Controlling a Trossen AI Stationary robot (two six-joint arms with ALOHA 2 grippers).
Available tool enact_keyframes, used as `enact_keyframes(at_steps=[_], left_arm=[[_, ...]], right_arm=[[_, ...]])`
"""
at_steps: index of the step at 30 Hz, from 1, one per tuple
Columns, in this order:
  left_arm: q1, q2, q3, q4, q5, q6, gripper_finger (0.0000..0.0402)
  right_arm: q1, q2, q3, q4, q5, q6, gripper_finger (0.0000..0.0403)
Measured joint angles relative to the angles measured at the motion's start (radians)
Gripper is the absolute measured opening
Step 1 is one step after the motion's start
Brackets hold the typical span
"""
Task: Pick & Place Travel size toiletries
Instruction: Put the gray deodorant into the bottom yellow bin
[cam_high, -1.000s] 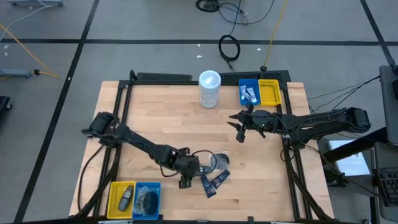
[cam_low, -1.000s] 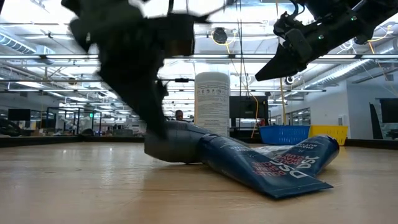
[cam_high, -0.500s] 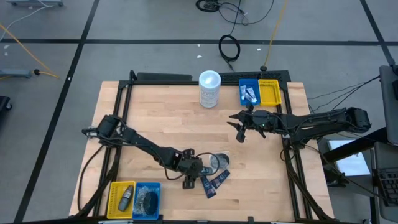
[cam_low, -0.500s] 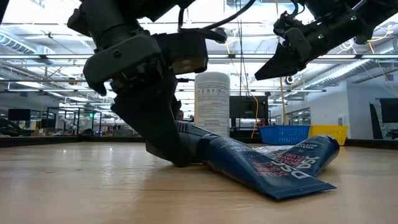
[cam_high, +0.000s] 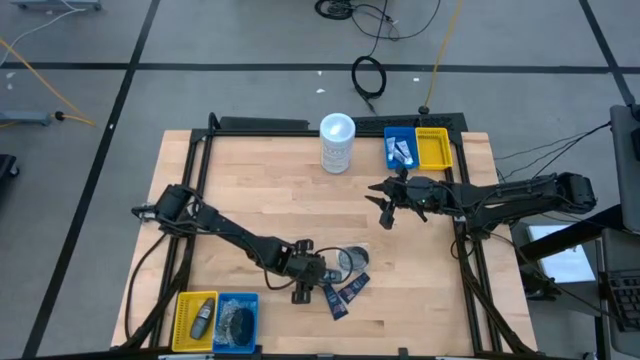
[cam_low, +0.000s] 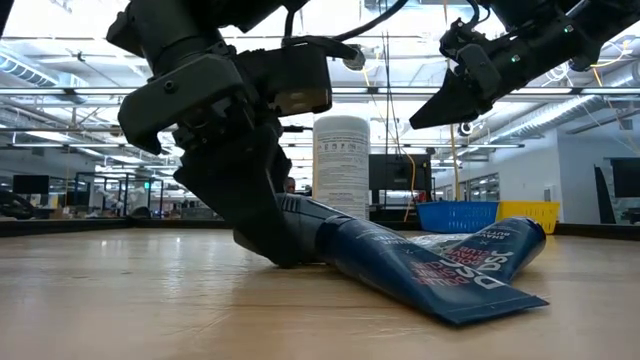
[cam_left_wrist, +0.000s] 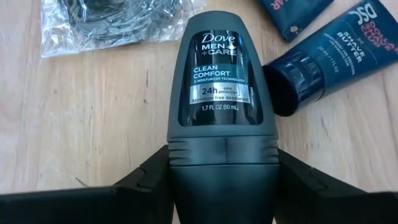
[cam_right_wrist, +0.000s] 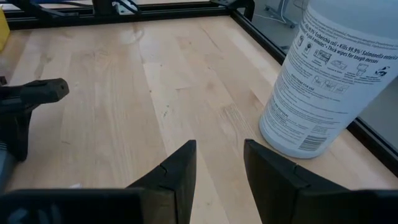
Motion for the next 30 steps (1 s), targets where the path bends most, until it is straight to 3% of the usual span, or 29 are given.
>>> enact_keyframes(at_steps=[6, 13, 19, 22, 30], left_arm=[[0.000, -0.026, -0.002, -0.052, -0.069, 0.000, 0.0181], [0.002, -0.152, -0.003, -0.186, -0.128, 0.007, 0.0181], [-0.022, -0.277, -0.003, -0.352, -0.092, -0.039, 0.0181], [-0.050, -0.342, -0.003, -0.453, -0.027, -0.092, 0.0181], [-0.188, -0.476, -0.002, -0.725, 0.043, -0.274, 0.0181]], right_arm=[[0.000, 0.000, 0.000, 0.000, 0.000, 0.000, 0.0125], [0.000, 0.000, -0.001, 0.001, 0.001, 0.003, 0.0125], [0.000, 0.000, -0.029, 0.015, 0.001, 0.025, 0.0125], [0.000, 0.000, -0.040, 0.013, 0.001, 0.037, 0.0125], [0.000, 0.000, -0.042, 0.077, 0.001, 0.037, 0.0125]])
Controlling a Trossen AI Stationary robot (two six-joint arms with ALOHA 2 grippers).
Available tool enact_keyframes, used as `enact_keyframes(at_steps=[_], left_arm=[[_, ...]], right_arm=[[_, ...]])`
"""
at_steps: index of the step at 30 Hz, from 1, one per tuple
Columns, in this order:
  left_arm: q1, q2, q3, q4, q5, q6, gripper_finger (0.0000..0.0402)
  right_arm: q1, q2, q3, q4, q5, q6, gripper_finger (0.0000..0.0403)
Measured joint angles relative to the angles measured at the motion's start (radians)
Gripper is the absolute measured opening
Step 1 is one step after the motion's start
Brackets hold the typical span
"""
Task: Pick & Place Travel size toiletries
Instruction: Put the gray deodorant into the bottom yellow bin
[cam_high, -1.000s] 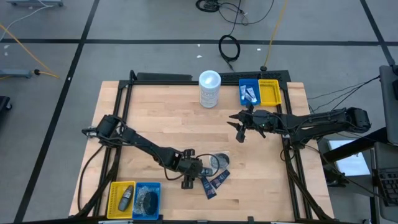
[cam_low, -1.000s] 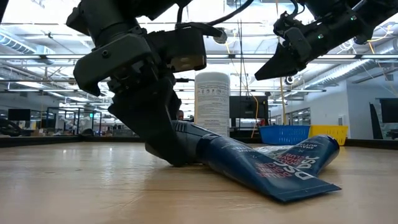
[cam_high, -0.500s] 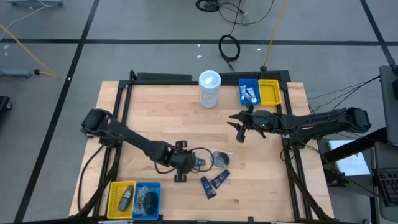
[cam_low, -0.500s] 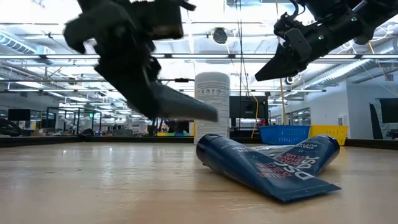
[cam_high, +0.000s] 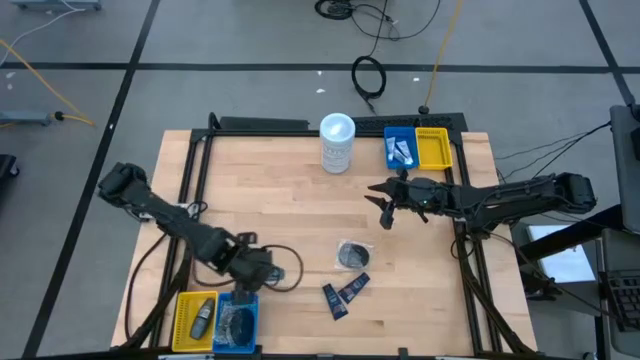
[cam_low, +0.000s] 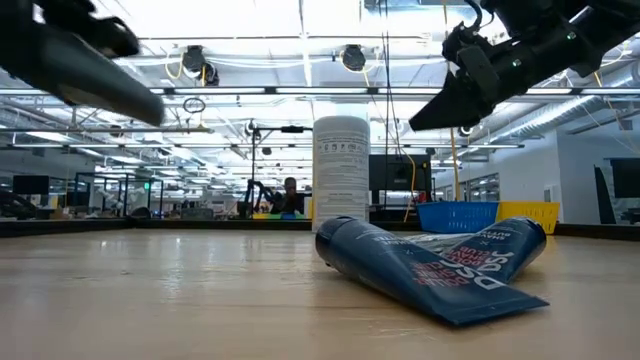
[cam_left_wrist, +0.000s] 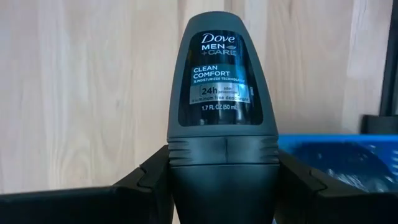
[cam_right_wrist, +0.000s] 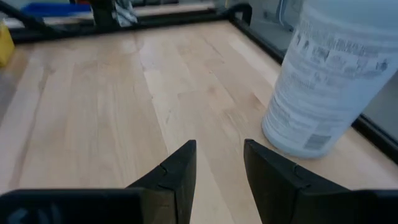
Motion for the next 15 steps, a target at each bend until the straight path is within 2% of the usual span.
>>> enact_keyframes(at_steps=[8, 15], left_arm=[[-0.166, -0.063, 0.001, -0.059, -0.005, -0.195, 0.0181], [-0.307, -0.064, 0.001, -0.212, 0.061, -0.454, 0.0181]], right_arm=[[0.000, 0.000, 0.000, 0.066, -0.002, -0.010, 0.0125], [0.000, 0.000, 0.000, 0.070, -0.001, -0.011, 0.0125]])
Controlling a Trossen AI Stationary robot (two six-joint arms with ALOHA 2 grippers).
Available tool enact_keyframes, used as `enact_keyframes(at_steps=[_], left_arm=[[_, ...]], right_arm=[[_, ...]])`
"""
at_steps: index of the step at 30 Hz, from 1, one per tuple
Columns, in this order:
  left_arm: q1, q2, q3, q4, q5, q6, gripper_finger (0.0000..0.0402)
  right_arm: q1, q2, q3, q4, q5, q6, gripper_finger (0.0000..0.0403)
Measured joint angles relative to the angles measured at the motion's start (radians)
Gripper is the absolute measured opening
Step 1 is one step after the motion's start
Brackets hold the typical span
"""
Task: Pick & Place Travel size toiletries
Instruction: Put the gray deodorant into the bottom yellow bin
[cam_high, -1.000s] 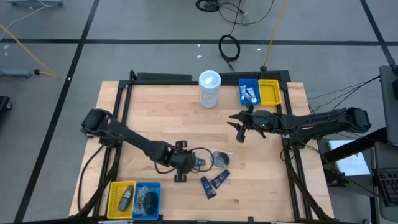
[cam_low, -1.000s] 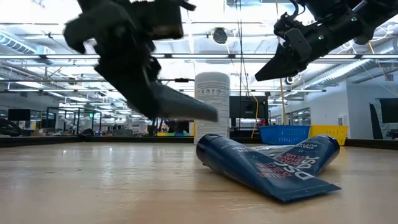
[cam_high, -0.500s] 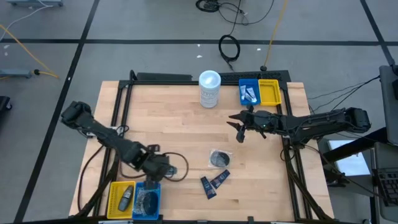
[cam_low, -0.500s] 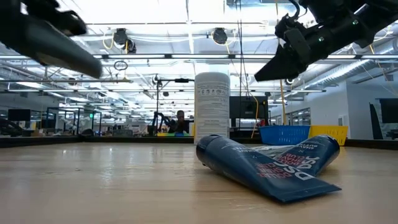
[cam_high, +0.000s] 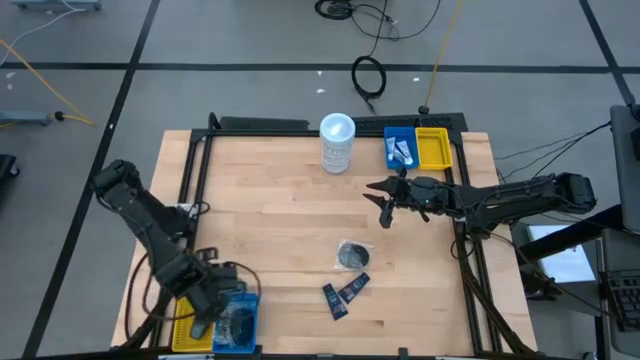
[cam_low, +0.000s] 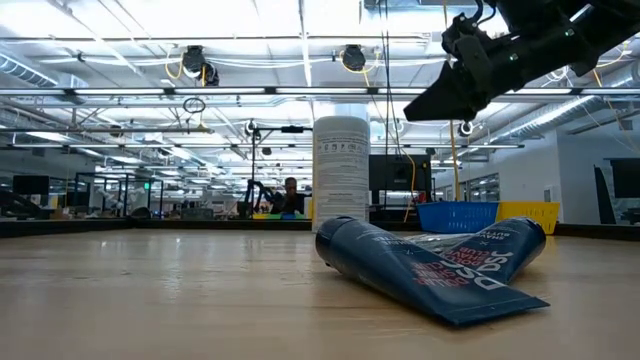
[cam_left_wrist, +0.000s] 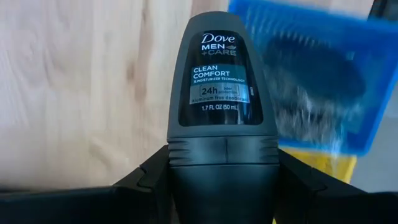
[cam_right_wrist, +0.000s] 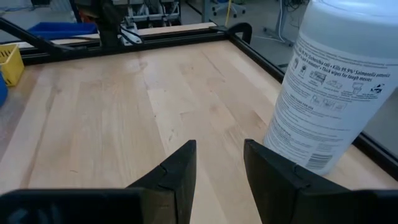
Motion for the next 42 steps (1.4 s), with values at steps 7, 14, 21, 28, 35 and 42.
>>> enact_keyframes(at_steps=[7, 14, 21, 28, 35, 42], left_arm=[[-0.149, 0.000, 0.000, -0.007, 0.037, -0.215, 0.0181], [-0.292, 0.000, 0.000, 0.026, 0.041, -0.433, 0.0181], [-0.379, -0.006, 0.000, 0.050, 0.047, -0.585, 0.0181], [-0.411, -0.006, 0.000, 0.068, 0.077, -0.700, 0.0181], [-0.410, -0.006, 0.000, 0.039, 0.073, -0.782, 0.0181], [-0.409, -0.006, 0.000, 0.025, 0.079, -0.855, 0.0236]], right_arm=[[0.000, 0.000, 0.000, 0.018, 0.000, -0.001, 0.0125], [0.000, 0.000, 0.000, 0.062, 0.001, -0.025, 0.0125], [0.000, 0.000, 0.000, 0.079, 0.001, -0.025, 0.0125], [0.000, 0.000, 0.000, 0.096, 0.001, -0.036, 0.0125], [0.000, 0.000, 0.000, 0.095, 0.001, -0.042, 0.0125], [0.000, 0.000, 0.000, 0.095, 0.001, -0.042, 0.0125]])
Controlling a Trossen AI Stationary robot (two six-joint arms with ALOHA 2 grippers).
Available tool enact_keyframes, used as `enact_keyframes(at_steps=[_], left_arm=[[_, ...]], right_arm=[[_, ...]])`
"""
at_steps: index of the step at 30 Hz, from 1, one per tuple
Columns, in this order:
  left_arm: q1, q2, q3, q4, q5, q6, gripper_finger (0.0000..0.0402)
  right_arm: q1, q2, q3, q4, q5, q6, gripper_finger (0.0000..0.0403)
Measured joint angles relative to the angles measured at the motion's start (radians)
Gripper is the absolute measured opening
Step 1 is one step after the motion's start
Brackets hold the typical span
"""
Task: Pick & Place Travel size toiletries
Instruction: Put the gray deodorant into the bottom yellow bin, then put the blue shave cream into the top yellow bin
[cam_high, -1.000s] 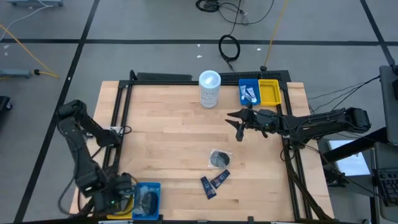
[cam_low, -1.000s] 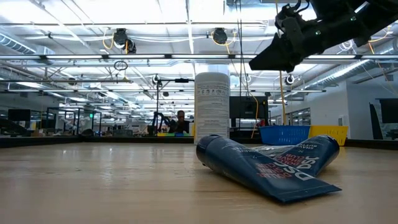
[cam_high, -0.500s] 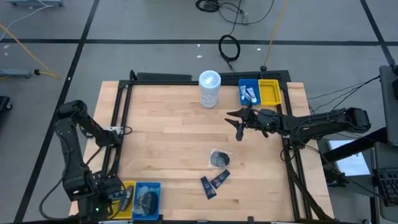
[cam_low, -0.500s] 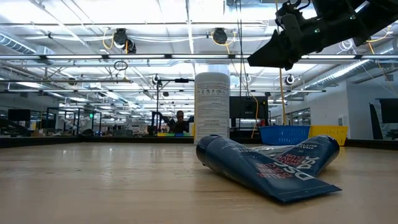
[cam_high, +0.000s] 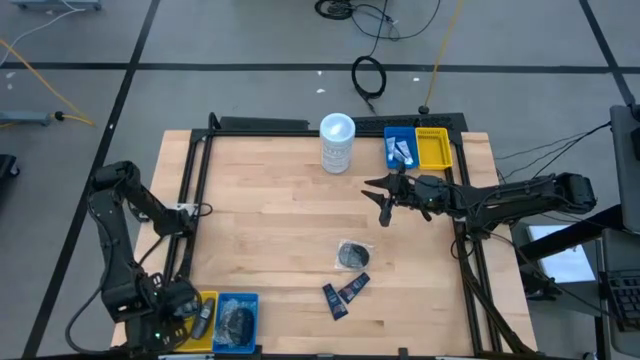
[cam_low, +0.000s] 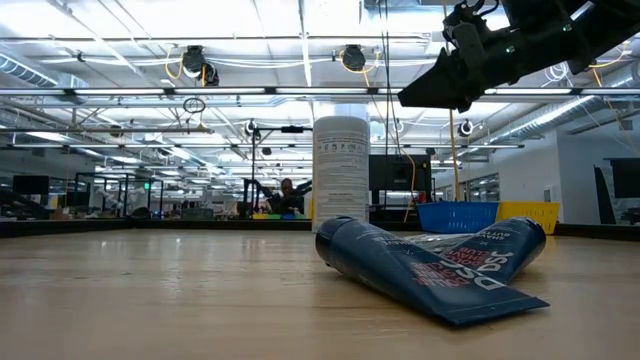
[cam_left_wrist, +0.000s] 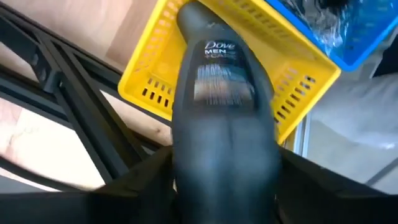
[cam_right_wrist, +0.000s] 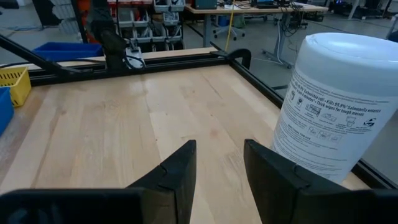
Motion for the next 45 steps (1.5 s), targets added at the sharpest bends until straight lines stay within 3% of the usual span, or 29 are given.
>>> enact_keyframes(at_steps=[4, 8, 16, 21, 28, 31, 38, 45], left_arm=[[0.000, 0.000, 0.000, -0.025, -0.017, -0.064, 0.0300], [0.001, 0.000, 0.000, -0.032, -0.017, -0.079, 0.0318], [0.056, 0.000, 0.000, -0.035, -0.038, -0.070, 0.0282], [0.116, 0.000, 0.000, -0.034, -0.152, 0.027, 0.0253], [0.230, 0.000, 0.000, -0.022, -0.462, 0.304, 0.0229], [0.303, 0.002, 0.000, 0.001, -0.546, 0.433, 0.0225], [0.500, 0.060, 0.000, 0.261, -0.613, 1.011, 0.0225], [0.656, 0.148, 0.001, 0.622, -0.585, 1.534, 0.0225]], right_arm=[[0.000, 0.000, 0.000, -0.004, 0.000, 0.000, 0.0125], [0.000, 0.000, 0.000, -0.004, 0.000, 0.000, 0.0125], [0.000, 0.000, 0.000, -0.012, 0.000, 0.000, 0.0125], [0.000, 0.000, 0.000, -0.013, -0.001, 0.000, 0.0125], [0.000, 0.000, 0.000, -0.019, -0.002, 0.016, 0.0125], [0.000, 0.000, 0.000, -0.019, -0.002, 0.018, 0.0125], [0.000, 0.000, 0.000, -0.019, -0.002, 0.019, 0.0125], [0.000, 0.000, 0.000, -0.019, -0.003, 0.019, 0.0125]])
